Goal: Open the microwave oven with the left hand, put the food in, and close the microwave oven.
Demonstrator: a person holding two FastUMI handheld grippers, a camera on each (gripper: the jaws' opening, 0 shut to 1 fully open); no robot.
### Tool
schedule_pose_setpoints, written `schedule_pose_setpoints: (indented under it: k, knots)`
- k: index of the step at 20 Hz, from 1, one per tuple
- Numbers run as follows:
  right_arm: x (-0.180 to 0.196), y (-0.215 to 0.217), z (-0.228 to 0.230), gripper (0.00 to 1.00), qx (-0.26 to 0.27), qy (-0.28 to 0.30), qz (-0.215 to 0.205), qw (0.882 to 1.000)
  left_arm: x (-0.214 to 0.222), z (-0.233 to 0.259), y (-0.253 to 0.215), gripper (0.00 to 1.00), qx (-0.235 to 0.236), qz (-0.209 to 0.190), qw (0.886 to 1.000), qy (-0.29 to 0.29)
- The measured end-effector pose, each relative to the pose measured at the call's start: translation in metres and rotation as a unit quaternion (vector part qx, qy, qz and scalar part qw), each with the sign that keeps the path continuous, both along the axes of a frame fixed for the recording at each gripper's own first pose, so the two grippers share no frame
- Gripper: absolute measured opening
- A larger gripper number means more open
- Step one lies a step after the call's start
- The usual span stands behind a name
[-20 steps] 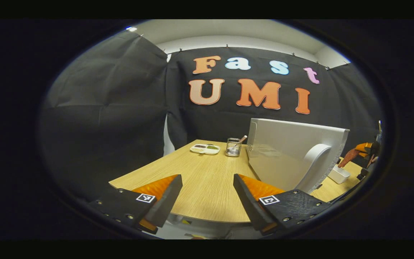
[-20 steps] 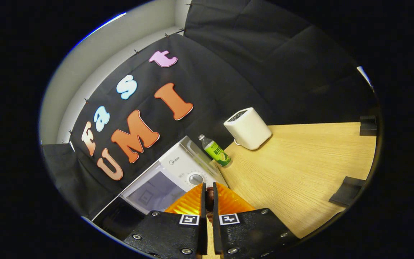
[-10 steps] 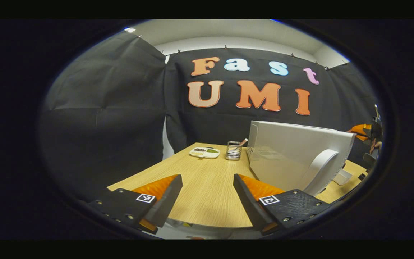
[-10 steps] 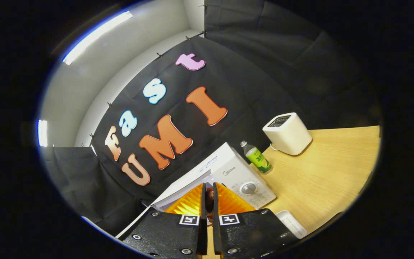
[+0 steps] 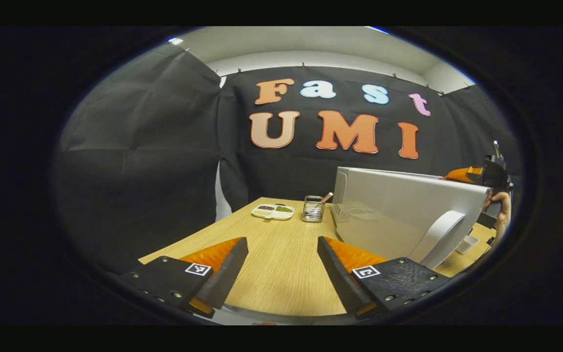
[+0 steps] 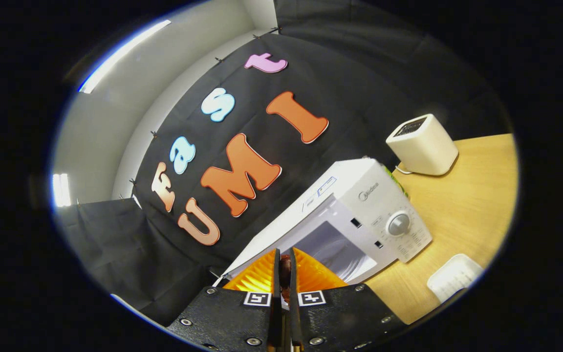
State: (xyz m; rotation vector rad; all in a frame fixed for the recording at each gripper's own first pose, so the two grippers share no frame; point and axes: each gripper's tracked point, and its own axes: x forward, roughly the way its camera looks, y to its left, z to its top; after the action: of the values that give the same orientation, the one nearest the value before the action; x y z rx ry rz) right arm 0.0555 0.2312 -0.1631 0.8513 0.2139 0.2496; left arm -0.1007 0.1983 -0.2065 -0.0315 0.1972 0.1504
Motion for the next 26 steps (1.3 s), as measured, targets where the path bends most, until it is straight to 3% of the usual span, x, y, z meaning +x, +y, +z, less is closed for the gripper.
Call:
schedule_pose_setpoints:
  k: [6, 17, 21, 24, 26]
  knots:
    - [0.032, 0.040, -0.027, 0.06, 0.035, 0.025, -0.026, 0.999, 0.005, -0.005, 0.000, 0.89, -0.006, -0.011, 1.000, 0.005]
    - [0.103, 0.077, -0.096, 0.06, 0.024, 0.062, -0.085, 0.994, 0.003, 0.007, 0.019, 0.88, 0.001, 0.003, 1.000, -0.013]
    - [0.120, 0.086, -0.111, 0.10, -0.029, 0.065, -0.082, 0.994, 0.001, 0.005, 0.023, 0.88, -0.005, 0.010, 1.000, -0.012]
    - [0.127, 0.075, -0.113, 0.16, -0.099, 0.058, -0.090, 0.989, 0.003, 0.003, 0.023, 0.88, -0.007, 0.011, 1.000, -0.008]
    - [0.129, 0.065, -0.115, 0.30, -0.147, 0.058, -0.088, 0.983, 0.002, 0.006, 0.022, 0.89, -0.007, 0.011, 1.000, -0.010]
